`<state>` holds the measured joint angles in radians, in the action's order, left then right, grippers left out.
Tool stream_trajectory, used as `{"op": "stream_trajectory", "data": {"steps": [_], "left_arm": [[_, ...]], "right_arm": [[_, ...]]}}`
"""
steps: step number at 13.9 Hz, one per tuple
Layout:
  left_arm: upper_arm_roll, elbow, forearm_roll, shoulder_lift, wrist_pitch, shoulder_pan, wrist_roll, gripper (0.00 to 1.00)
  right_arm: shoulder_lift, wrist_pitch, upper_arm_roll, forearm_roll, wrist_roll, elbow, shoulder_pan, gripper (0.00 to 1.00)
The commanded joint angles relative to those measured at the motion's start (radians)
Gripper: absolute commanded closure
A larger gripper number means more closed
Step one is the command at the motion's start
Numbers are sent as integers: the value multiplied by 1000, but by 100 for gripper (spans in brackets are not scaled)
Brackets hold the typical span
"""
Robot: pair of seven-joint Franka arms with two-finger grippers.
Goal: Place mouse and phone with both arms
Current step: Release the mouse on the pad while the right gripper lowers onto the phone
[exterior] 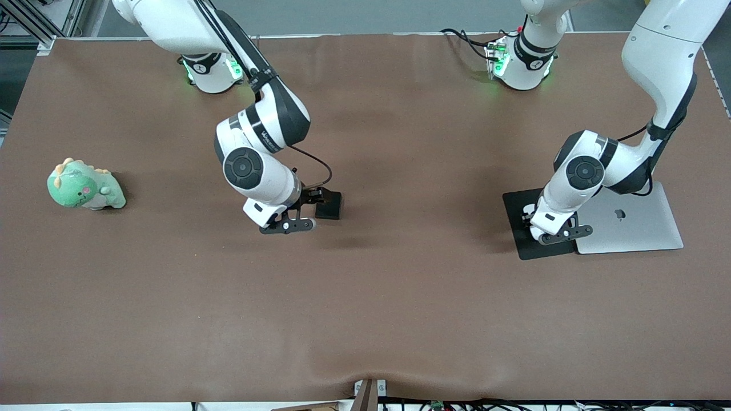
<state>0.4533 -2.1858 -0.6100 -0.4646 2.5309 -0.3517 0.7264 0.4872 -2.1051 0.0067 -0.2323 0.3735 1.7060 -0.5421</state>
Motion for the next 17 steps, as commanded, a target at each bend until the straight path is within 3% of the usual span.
{"op": "stream_trajectory", "data": {"steps": [1, 2, 3, 5, 11, 17], "left_arm": [[2, -16, -19, 6, 35, -16, -15, 42], [2, -17, -19, 9, 35, -16, -15, 7], [2, -16, -19, 9, 35, -16, -12, 0], [2, 1, -19, 26, 35, -39, -16, 0], [62, 108, 36, 147, -9, -61, -16, 0], [163, 334, 157, 152, -357, -59, -22, 0]], "right_arm": [[33, -80, -8, -4, 57, 27, -48, 0], [39, -126, -8, -4, 67, 49, -58, 0], [50, -172, -8, -4, 73, 75, -71, 0], [74, -255, -8, -4, 125, 102, -85, 0], [106, -259, -8, -4, 190, 104, -96, 0], [136, -266, -10, -2, 239, 104, -118, 0]]}}
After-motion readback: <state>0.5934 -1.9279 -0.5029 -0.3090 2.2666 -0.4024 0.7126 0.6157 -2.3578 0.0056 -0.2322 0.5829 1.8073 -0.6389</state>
